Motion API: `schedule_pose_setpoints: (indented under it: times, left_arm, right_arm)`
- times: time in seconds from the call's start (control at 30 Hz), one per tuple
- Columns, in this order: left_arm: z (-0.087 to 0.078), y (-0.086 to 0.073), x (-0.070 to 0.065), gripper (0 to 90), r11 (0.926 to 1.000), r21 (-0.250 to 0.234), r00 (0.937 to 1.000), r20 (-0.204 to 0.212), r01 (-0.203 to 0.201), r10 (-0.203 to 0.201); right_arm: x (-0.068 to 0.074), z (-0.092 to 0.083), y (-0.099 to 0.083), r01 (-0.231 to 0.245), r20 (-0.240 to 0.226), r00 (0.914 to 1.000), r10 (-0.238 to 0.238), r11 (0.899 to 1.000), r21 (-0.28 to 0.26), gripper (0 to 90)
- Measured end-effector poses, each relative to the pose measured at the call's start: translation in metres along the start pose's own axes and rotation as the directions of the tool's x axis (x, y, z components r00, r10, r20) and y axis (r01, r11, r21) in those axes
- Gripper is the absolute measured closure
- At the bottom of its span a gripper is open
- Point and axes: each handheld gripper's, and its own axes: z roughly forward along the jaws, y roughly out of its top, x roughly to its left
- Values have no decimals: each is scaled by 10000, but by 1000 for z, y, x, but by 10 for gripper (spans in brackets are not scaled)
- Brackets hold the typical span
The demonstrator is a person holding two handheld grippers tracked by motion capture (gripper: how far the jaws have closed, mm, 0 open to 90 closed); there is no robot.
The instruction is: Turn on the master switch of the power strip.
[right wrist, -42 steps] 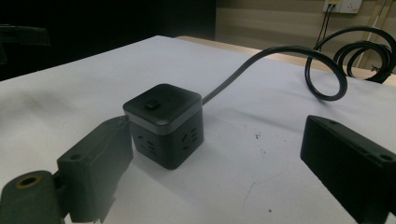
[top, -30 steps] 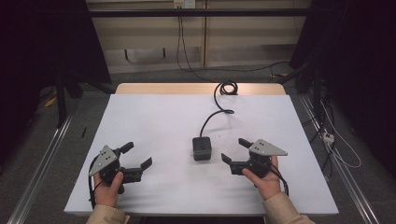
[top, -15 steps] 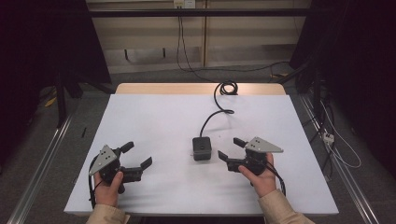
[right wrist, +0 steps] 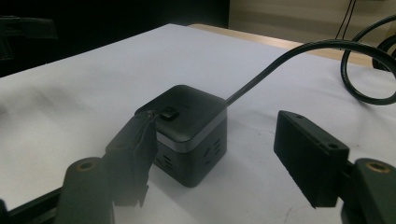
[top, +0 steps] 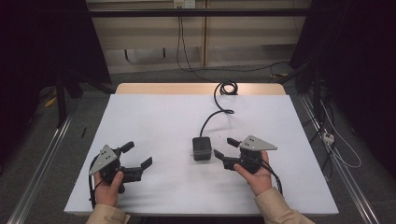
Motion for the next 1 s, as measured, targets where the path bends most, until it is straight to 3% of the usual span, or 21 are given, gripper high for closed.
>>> schedule_pose_setpoints:
  times: [0.63, 1.0]
  left_arm:
    - [0, 0, 0, 39, 10000, -15, 10000, 17, 0, 0]
    - [1, 0, 0, 39, 10000, -24, 10000, 49, -4, 4]
  right_arm:
    - [4, 9, 5, 94, -162, 9998, -90, 9997, 216, 488]
    - [8, 16, 9, 173, -531, 9985, -152, 9991, 395, 631]
